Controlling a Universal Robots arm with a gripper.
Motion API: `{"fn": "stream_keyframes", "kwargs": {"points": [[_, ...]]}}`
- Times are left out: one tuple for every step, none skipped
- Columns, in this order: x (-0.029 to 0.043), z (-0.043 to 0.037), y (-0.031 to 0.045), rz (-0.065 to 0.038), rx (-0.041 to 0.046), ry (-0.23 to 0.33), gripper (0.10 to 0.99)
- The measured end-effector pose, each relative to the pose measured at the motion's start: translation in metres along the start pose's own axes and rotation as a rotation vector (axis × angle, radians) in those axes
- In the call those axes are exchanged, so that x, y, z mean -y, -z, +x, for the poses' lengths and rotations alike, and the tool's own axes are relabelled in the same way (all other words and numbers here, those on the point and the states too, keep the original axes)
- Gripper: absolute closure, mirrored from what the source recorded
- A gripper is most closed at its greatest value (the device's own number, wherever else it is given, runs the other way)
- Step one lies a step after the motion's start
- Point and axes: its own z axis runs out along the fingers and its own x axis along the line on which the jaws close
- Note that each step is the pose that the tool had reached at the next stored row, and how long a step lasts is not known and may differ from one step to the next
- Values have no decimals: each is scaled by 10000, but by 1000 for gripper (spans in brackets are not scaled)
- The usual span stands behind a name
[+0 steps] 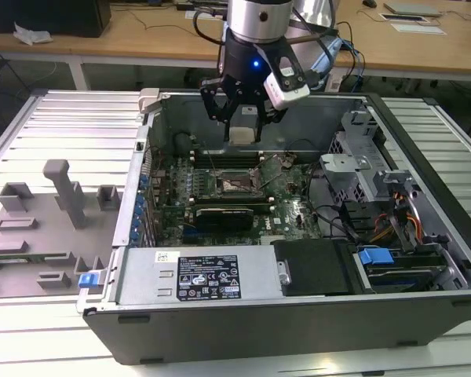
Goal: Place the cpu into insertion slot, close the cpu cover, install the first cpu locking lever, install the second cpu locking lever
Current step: 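Place the cpu into insertion slot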
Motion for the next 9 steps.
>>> {"fn": "stream_keyframes", "kwargs": {"points": [[1, 1, -17, 1, 11, -133, 545], [1, 0, -22, 0, 19, -230, 545], [2, 0, -27, -3, 31, -384, 545], [3, 0, -34, -8, 52, -636, 545], [3, 0, -44, -16, 85, -1044, 545], [4, 0, -48, -19, 97, -1200, 545], [4, 0, -52, -22, 112, -1389, 545], [5, 0, -62, -30, 143, -1762, 545], [5, -1, -67, -34, 158, -1949, 545]]}}
